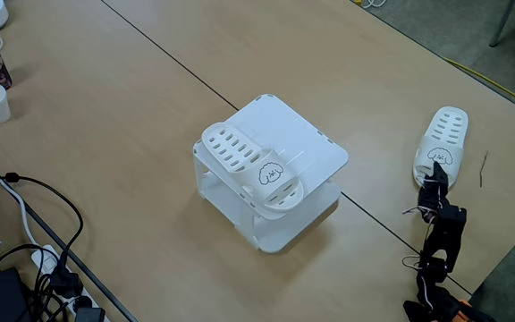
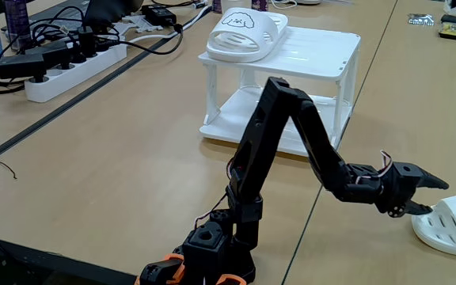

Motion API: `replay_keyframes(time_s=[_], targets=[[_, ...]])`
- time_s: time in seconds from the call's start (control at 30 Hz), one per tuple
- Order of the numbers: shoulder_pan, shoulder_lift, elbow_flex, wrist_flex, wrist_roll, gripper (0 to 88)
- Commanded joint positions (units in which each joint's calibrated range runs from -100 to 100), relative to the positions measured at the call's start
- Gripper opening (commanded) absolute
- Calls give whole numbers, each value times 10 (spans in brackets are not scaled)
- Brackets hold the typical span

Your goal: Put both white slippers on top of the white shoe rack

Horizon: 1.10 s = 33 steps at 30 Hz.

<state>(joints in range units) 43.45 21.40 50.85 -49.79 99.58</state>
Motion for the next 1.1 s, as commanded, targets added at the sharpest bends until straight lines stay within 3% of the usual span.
replay_keyframes(time_s=[0.0, 0.53, 1.07], targets=[[7, 32, -85, -12, 4, 228], [56, 138, -240, -11, 4, 228], [19, 139, -247, -10, 4, 228]])
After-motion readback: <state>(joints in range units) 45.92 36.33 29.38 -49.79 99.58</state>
